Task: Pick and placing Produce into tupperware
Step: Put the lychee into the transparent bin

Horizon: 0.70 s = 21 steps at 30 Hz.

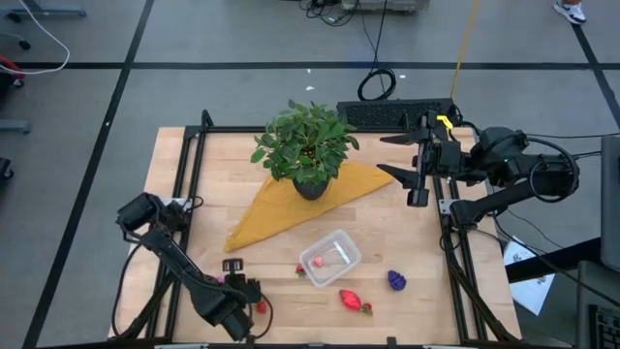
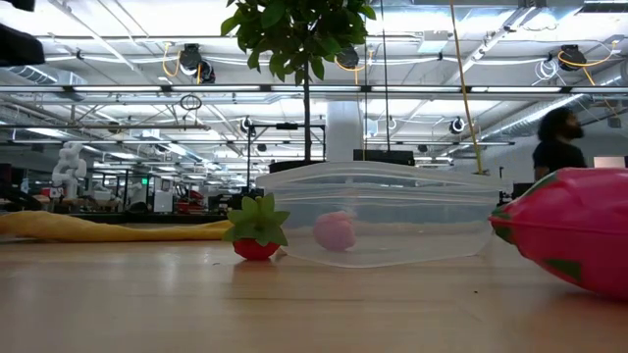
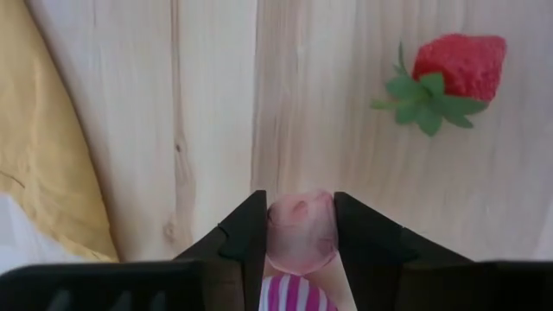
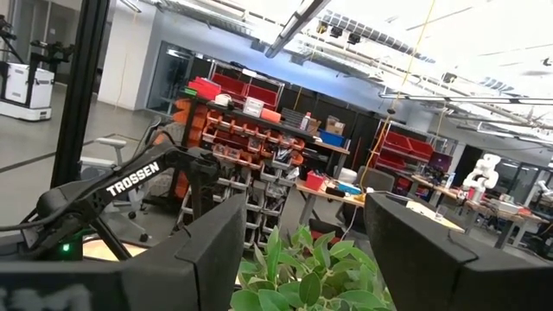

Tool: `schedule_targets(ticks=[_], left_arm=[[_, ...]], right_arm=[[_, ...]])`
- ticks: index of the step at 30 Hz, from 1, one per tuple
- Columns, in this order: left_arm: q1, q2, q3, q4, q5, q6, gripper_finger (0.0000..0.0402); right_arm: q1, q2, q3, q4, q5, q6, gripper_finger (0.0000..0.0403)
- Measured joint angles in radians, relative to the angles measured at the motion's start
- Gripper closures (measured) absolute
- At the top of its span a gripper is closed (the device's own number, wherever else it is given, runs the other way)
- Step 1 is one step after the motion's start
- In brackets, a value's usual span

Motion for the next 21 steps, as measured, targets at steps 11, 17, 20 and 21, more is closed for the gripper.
schedule_targets(ticks=[11, 17, 20, 21], left_arm=[[0.123, -0.005, 0.059, 0.024, 0.000, 0.126, 0.0277], [0.176, -0.006, 0.192, 0.025, 0.002, 0.243, 0.0277], [0.205, -0.006, 0.258, 0.024, 0.007, 0.284, 0.0277], [0.214, -0.006, 0.281, 0.024, 0.007, 0.298, 0.0277]], right_arm=[[0.000, 0.000, 0.000, 0.000, 0.000, 0.000, 0.0174], [0.000, 0.000, 0.000, 0.000, 0.000, -0.002, 0.0174], [0.000, 0.000, 0.000, 0.000, 0.000, -0.009, 0.0174], [0.000, 0.000, 0.000, 0.000, 0.000, -0.012, 0.0174]])
